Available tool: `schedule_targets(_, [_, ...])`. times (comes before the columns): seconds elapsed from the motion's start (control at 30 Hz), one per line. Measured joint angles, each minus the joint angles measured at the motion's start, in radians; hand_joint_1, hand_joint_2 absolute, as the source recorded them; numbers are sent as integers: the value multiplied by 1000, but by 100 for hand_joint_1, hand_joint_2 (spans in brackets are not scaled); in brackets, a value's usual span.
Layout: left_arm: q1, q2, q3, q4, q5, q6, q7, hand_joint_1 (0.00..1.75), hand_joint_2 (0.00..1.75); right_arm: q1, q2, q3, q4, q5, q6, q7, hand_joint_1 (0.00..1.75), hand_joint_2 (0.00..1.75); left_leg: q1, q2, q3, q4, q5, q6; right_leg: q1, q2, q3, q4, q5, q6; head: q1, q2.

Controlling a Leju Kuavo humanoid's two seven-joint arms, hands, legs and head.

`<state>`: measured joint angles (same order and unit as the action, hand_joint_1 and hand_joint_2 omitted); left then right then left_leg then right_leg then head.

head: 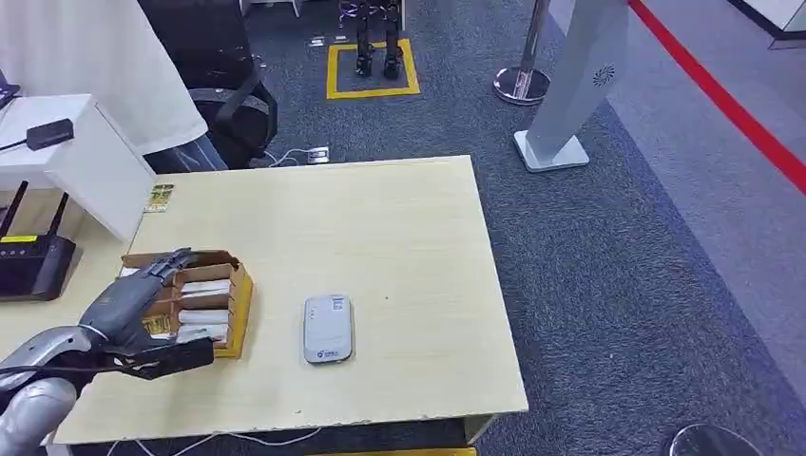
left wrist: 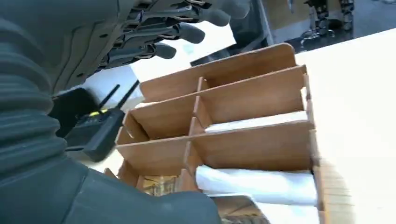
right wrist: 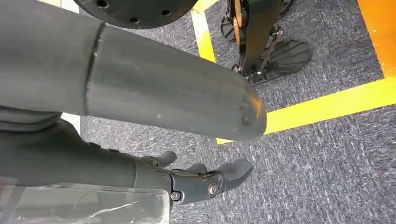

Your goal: Pass the card to the sensor for recognition and then transmit it.

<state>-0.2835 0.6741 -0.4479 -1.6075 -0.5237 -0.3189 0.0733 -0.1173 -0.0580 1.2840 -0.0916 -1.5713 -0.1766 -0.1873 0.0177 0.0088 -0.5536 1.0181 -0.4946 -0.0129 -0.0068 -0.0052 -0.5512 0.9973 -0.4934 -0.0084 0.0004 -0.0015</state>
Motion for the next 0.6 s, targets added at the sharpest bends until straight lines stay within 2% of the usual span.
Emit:
schedule_targets(0.33, [40,72,-19,-30,47,5,26,0,175,2,0,0,0,0,-7,5,0,0,0,0,0,0,0,0,0,0,0,0,0,0,0,0])
schedule_targets(0.6, [89,141,-18,-92,118,-20,28,0,175,2,0,0,0,0,-9,5,0,0,0,0,0,0,0,0,0,1,0,0,0,0,0,0])
